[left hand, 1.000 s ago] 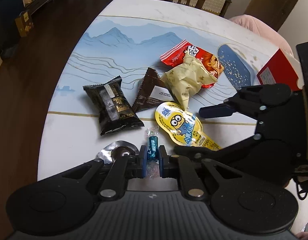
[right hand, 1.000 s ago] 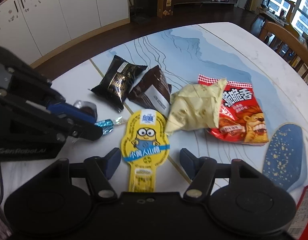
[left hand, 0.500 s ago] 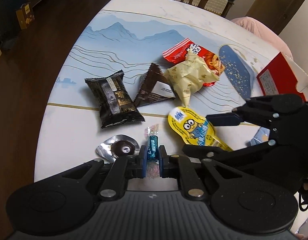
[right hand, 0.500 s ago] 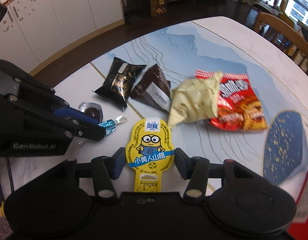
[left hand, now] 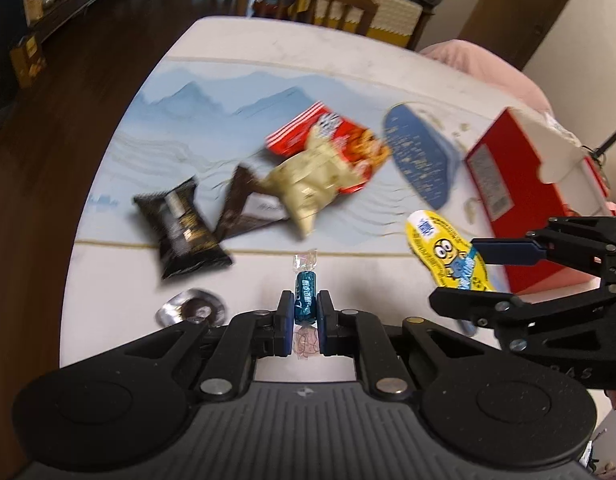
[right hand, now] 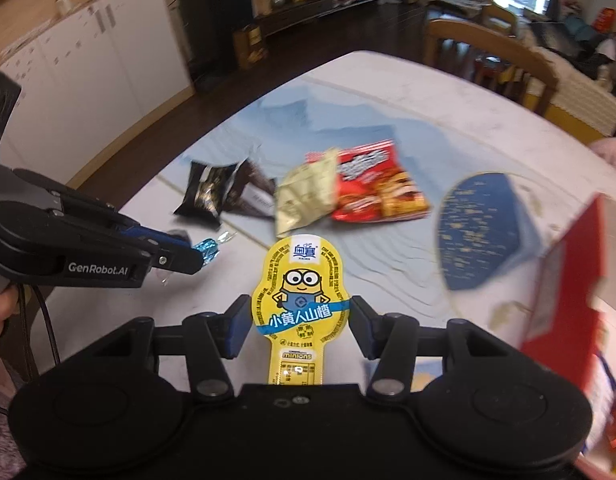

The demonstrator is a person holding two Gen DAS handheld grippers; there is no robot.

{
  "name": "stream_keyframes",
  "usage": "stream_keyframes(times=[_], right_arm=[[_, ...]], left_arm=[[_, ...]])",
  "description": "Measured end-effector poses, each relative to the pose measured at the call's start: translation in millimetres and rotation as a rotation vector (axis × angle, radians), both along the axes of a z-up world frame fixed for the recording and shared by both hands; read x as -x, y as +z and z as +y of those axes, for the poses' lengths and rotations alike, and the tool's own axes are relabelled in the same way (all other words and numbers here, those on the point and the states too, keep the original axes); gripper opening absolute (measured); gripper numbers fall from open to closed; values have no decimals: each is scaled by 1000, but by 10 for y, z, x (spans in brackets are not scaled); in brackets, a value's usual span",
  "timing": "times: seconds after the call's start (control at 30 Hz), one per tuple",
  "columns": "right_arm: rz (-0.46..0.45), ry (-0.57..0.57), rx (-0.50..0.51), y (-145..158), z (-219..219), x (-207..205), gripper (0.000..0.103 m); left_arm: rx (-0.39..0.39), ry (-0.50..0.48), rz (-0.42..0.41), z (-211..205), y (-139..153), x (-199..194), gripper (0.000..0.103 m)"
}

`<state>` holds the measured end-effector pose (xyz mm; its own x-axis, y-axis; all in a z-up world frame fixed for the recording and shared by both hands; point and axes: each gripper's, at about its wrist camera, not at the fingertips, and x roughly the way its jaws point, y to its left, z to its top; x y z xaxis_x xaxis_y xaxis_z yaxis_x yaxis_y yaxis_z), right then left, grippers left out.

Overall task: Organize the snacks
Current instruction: 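Carry the candy and lollipop pack over the red box with both tools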

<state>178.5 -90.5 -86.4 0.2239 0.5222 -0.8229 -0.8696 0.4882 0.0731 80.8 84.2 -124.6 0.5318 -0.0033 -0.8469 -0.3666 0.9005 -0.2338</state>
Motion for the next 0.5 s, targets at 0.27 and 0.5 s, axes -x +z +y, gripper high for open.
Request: stream_keyframes(times=[0.27, 0.5], right_arm=[[-54, -116, -63, 429, -555, -85, 51], [-108, -227, -101, 700, -1055, -294, 51]], left_arm=[[-27, -105, -87, -425, 422, -217, 11], [-56, -214, -155, -905, 751, -533, 11]])
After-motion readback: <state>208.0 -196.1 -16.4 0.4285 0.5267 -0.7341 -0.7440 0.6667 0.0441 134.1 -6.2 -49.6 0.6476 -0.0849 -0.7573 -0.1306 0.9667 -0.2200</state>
